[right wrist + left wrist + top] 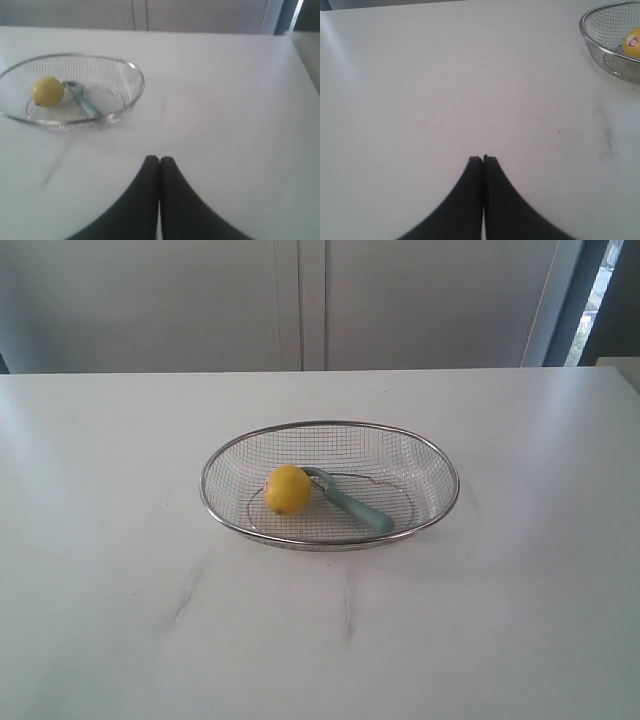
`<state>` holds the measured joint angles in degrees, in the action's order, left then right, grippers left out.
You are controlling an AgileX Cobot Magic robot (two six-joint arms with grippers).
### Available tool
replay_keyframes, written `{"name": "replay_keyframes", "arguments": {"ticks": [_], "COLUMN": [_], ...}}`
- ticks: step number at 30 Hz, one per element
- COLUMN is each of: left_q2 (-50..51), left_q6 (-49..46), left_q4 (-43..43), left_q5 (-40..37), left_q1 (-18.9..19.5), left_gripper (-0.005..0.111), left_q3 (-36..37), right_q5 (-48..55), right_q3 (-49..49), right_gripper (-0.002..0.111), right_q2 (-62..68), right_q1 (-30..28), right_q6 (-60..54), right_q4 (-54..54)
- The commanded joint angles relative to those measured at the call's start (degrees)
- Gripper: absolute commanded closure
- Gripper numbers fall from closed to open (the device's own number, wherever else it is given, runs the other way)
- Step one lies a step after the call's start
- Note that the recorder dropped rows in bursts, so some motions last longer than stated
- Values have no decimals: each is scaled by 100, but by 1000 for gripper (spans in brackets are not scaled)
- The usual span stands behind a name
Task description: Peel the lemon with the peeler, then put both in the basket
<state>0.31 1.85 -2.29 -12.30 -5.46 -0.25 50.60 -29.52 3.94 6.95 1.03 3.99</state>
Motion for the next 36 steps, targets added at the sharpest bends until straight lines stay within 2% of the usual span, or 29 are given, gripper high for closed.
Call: {"name": "replay_keyframes", "arguments": {"ticks": [1, 6, 8, 10, 14, 17, 22, 27, 32, 36], "left_q2": [-31, -31, -31, -31, -31, -31, -31, -31, -31, -31], "left_q6": [36, 36, 36, 36, 36, 36, 36, 36, 36, 36], "left_q4": [-24, -24, -24, -24, -24, -24, -24, -24, -24, -24], "left_q5": [26, 26, 26, 26, 26, 26, 26, 26, 26, 26], "left_q1": [-41, -41, -41, -41, -41, -41, -41, -41, -41, -41], "left_gripper": [107, 107, 107, 107, 107, 107, 107, 107, 107, 107], "left_q3": [25, 25, 25, 25, 25, 25, 25, 25, 25, 25], "right_q5": [-2263, -5414, -6179, -6498, -6567, -6151, -6100, -5746, -4753, -4134], "right_q3": [467, 1515, 1955, 2341, 2922, 2952, 2952, 2952, 2952, 2952], "right_gripper": [108, 108, 108, 108, 108, 108, 108, 108, 108, 108], "right_q2": [-295, -394, -394, -394, -394, -394, -394, -394, -394, -394], "right_q1": [-11, -11, -11, -11, -11, -11, -74, -617, -1228, -1365], "right_q6": [30, 30, 82, 231, 243, 243, 2, -103, -103, -103], "right_q4": [308, 656, 656, 656, 656, 646, 217, 187, 128, 91]}}
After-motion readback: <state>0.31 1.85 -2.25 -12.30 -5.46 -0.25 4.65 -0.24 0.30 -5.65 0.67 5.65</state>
